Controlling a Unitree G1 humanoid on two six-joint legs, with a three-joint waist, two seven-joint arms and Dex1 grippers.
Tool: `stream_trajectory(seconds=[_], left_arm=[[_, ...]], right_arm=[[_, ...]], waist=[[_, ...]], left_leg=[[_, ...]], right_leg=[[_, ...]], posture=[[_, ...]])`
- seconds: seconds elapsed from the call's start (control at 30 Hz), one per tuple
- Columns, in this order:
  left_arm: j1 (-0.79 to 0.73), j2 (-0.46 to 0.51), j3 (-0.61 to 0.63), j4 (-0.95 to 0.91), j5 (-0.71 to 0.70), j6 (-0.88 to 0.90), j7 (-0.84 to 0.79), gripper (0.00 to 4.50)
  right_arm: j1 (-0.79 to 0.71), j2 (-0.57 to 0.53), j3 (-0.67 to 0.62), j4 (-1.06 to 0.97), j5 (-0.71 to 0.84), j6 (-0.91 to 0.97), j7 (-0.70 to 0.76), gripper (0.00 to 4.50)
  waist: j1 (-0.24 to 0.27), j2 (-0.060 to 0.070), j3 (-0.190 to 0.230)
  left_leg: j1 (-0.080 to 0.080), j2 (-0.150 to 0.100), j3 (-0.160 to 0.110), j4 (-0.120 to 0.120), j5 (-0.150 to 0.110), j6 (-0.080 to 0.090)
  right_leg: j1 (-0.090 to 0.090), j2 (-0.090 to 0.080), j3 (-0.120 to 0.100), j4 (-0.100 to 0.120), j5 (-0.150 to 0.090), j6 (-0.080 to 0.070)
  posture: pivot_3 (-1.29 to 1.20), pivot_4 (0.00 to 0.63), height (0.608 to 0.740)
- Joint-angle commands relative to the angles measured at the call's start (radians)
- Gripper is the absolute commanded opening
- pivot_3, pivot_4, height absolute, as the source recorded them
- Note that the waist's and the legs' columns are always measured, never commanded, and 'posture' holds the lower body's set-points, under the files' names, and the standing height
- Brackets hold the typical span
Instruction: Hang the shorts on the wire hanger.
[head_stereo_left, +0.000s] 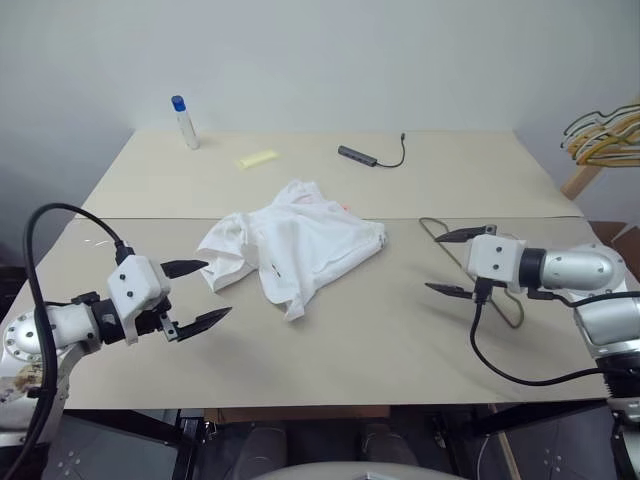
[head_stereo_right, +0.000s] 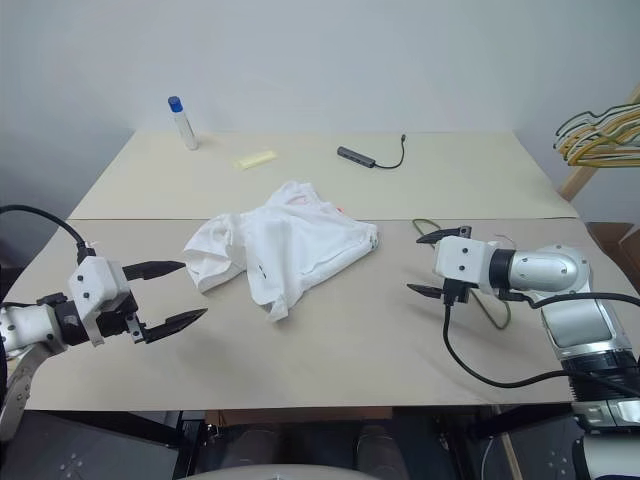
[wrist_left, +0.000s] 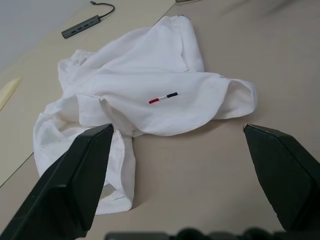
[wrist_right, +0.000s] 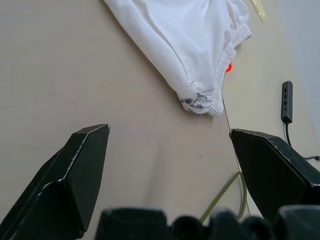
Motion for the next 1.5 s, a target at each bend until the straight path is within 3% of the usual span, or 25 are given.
stream_trajectory(seconds=[0.03, 0.4, 0.77, 1.03, 1.3, 1.5], left_arm=[[-0.018, 0.0, 0.024, -0.026, -0.026, 0.035, 0.02, 4.5], [-0.056, -0.02, -0.015, -0.049, -0.031, 0.036, 0.031, 4.5], [-0.127, -0.083, -0.247, -0.079, 0.061, 0.055, 0.071, 4.5], [-0.268, -0.141, -0.456, 0.011, 0.3, 0.07, 0.167, 4.5], [-0.287, -0.151, -0.537, 0.076, 0.4, 0.085, 0.172, 4.5], [-0.307, -0.218, -0.515, 0.111, 0.418, 0.087, 0.234, 2.61]], right_arm=[[-0.023, 0.003, -0.014, -0.013, 0.009, -0.012, -0.003, 4.48], [-0.015, 0.005, -0.015, -0.026, 0.008, 0.0, -0.011, 4.48], [0.015, 0.013, -0.027, -0.074, 0.002, 0.039, -0.037, 4.48], [0.049, 0.036, -0.023, -0.124, -0.011, 0.077, -0.088, 4.48], [0.034, 0.049, -0.012, -0.119, -0.034, 0.082, -0.117, 4.48], [0.033, 0.062, -0.003, -0.115, -0.049, 0.08, -0.128, 4.5]], waist=[[0.0, 0.0, 0.0], [-0.001, 0.0, 0.0], [-0.005, 0.0, 0.0], [-0.01, 0.0, 0.0], [-0.025, 0.0, 0.0], [-0.028, 0.0, 0.0]], left_leg=[[0.0, 0.0, 0.0, 0.0, 0.0, 0.0], [0.0, 0.0, 0.0, 0.0, 0.0, 0.0], [0.0, 0.0, 0.0, 0.0, 0.0, 0.0], [0.0, -0.001, 0.0, 0.001, 0.0, 0.0], [0.0, -0.001, 0.0, 0.0, 0.0, 0.001], [0.0, -0.001, 0.0, 0.001, 0.0, 0.001]], right_leg=[[0.0, 0.0, 0.0, 0.0, 0.0, 0.0], [0.0, 0.0, 0.0, 0.0, 0.0, 0.0], [0.0, 0.0, 0.0, 0.0, 0.0, 0.0], [0.0, 0.0, 0.001, 0.0, 0.0, 0.0], [0.0, 0.0, 0.002, 0.0, 0.0, 0.0], [0.0, 0.0, 0.001, 0.0, 0.0, 0.0]], posture=[[0.16, 0.0, 0.74], [0.14, 0.0, 0.74], [0.09, 0.0, 0.74], [0.07, 0.0, 0.74], [0.07, 0.0, 0.74], [0.07, 0.0, 0.74]])
